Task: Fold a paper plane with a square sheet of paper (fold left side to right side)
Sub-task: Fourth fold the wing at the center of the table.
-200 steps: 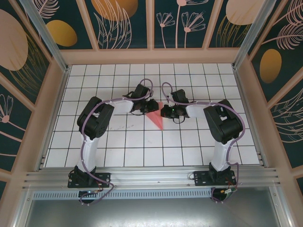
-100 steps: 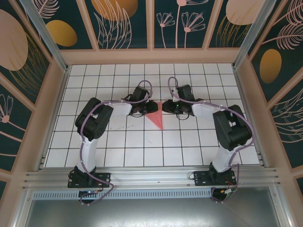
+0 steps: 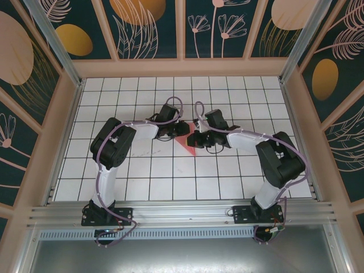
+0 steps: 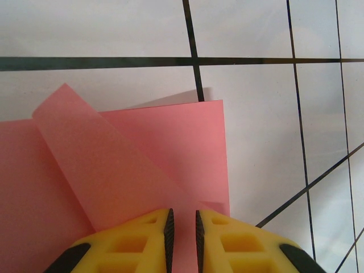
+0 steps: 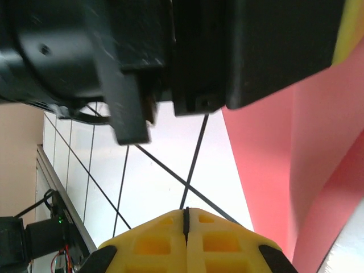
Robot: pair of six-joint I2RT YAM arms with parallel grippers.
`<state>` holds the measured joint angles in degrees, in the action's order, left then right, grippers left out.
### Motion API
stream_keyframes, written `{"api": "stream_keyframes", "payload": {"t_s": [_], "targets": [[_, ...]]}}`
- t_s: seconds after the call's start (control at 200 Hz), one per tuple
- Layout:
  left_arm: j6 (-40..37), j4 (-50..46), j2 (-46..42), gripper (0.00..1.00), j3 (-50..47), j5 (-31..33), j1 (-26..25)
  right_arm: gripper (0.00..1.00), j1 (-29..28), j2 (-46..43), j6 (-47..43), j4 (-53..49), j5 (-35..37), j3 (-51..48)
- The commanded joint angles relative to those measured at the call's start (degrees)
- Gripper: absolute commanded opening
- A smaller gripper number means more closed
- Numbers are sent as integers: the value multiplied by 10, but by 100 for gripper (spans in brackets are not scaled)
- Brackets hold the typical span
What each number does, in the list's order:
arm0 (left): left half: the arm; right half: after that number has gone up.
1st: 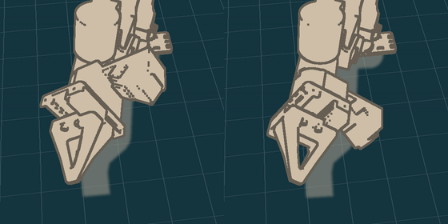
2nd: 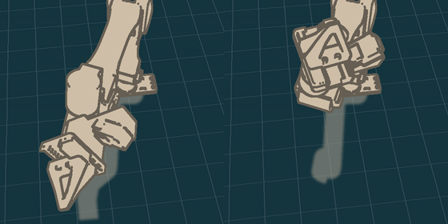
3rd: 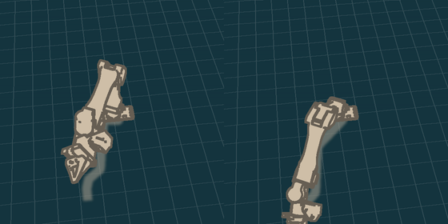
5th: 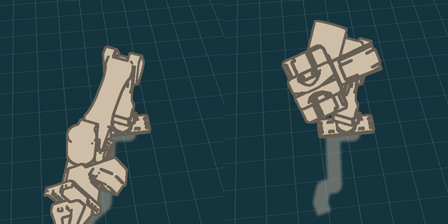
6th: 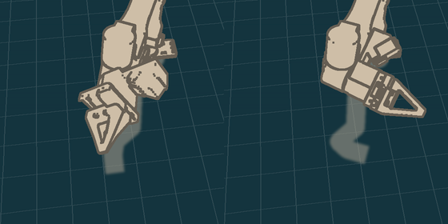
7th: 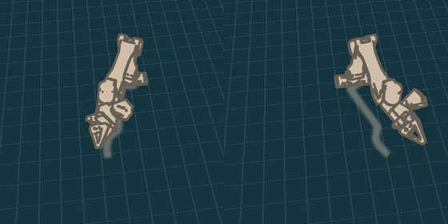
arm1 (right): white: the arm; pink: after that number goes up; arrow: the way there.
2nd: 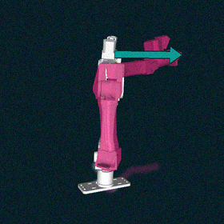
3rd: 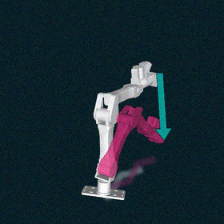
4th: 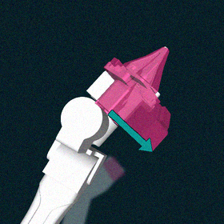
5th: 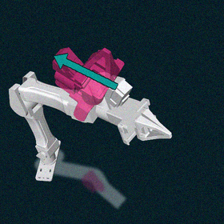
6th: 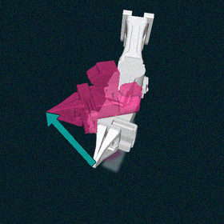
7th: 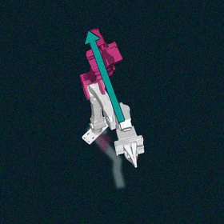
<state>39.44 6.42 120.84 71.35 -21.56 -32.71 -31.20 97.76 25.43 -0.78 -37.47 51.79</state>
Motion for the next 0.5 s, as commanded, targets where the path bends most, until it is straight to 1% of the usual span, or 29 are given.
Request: {"api": "stream_keyframes", "payload": {"t_s": [0.0, 0.365, 0.495], "targets": [[-7, -77, 18, 22, -18, 30, 1, 6, 2, 30, -3, -16, 1, 22], [-9, -81, 20, 22, -10, 29, 1, 6, 2, 55, -21, -51, 26, 18], [-9, -82, 20, 22, -10, 30, 1, 6, 2, 60, -21, -49, 28, 9]]}}
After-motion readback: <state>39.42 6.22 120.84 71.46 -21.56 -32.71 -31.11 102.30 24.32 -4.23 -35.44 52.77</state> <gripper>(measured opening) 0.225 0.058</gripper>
